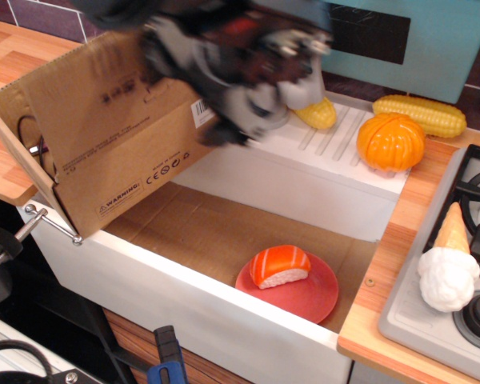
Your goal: Close brown1fbox flap
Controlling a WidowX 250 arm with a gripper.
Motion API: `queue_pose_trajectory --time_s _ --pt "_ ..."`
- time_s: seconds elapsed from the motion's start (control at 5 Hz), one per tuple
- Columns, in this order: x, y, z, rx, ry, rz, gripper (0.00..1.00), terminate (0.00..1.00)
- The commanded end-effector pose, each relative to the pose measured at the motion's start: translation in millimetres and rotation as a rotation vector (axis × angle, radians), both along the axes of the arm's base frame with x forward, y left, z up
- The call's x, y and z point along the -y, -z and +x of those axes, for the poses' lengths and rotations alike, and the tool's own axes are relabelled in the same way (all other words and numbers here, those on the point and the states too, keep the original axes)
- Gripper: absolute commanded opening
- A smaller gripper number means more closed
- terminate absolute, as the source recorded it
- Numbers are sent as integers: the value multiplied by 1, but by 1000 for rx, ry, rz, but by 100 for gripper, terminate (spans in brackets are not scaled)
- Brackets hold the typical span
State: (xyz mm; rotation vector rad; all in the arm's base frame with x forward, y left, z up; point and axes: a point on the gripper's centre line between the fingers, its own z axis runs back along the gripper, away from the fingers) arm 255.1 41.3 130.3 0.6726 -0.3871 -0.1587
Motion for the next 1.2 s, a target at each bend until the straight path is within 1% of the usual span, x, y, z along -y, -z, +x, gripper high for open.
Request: queue_pose_trajectory --time_s 0.0,0.2,0.4,0.6,0.8,1.0 --pt "-52 -21 18 81 91 -37 100 0" --pt "-76 -14 22 109 128 -56 100 0" --pt "-100 -11 25 102 144 -115 100 0" --pt "-117 1 26 -7 116 -292 100 0" --pt "-125 16 30 -28 117 -371 100 0" --pt "-129 26 32 -25 120 -397 100 100"
